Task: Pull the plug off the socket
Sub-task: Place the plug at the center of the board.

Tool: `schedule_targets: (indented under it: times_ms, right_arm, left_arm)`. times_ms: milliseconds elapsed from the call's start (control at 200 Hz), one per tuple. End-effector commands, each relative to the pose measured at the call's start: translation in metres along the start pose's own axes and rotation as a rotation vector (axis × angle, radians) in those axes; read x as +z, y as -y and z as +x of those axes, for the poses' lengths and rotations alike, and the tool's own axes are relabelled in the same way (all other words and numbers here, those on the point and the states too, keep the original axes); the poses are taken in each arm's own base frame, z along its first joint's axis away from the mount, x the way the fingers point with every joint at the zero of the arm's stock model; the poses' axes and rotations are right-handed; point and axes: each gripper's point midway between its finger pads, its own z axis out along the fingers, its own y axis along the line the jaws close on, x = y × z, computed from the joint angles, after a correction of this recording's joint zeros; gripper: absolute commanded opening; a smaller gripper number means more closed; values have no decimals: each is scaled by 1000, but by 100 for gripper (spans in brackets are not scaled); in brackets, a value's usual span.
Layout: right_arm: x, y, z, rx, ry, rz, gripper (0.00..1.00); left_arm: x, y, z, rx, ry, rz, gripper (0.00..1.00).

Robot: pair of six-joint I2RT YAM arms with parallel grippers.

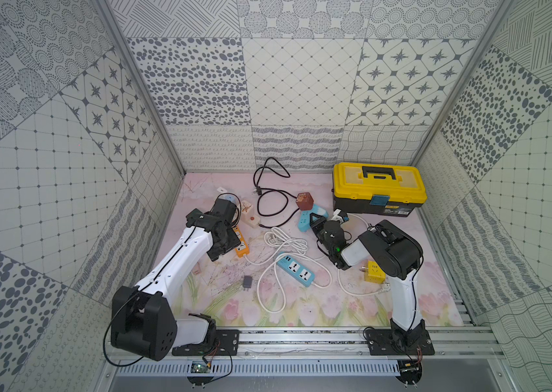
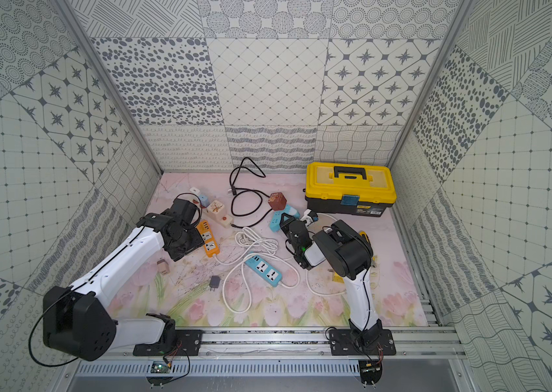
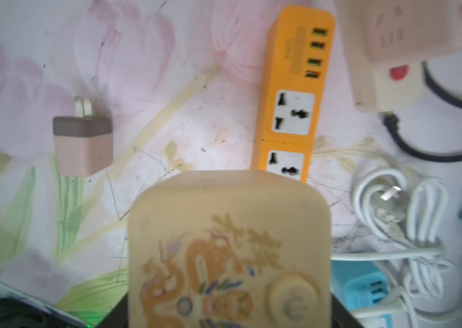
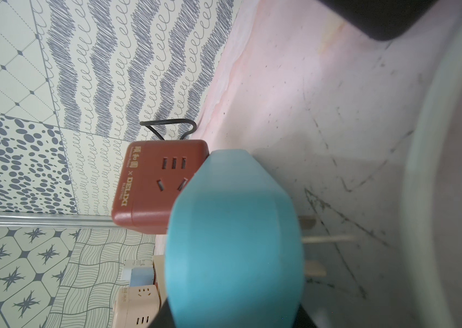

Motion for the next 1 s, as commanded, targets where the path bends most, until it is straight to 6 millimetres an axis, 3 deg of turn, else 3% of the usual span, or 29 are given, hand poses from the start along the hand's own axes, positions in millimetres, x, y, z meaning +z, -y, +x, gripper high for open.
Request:
schedule_targets:
  times_ms: [0,240,330,430,520,700,836,931,996]
  right_arm:
    - [-11,75,37,-74,-139,245,34]
    - [-11,77,37,-92,-144,250,34]
    - [-11,78,38,-98,-144,253,34]
    - [-12,79,39,-97,-149,253,34]
    - [-13,77,37,-101,-144,250,34]
    - [-14,72,35,-120,-144,246,34]
    - [-14,68,41,-149,-179,227,33]
    - [-16,69,43,-157,-196,224,32]
    - [-18,69,45,-158,-203,211,28]
  left_arm:
    - [23,-45,39,-114,-195,-206,0]
    - [56,-60,58,-153,-320,-301,4]
    - [59,-59,58,-146,-318,-300,17]
    - [60,-57,54,-137,-291,-276,42]
    - [59,-55,49,-126,-273,-265,57]
    - [51,-51,39,-104,-233,-244,74]
    - [38,-47,25,-79,-164,-203,92]
    - [28,-40,12,-54,-104,-157,94]
    - [22,-24,2,3,-60,-72,92]
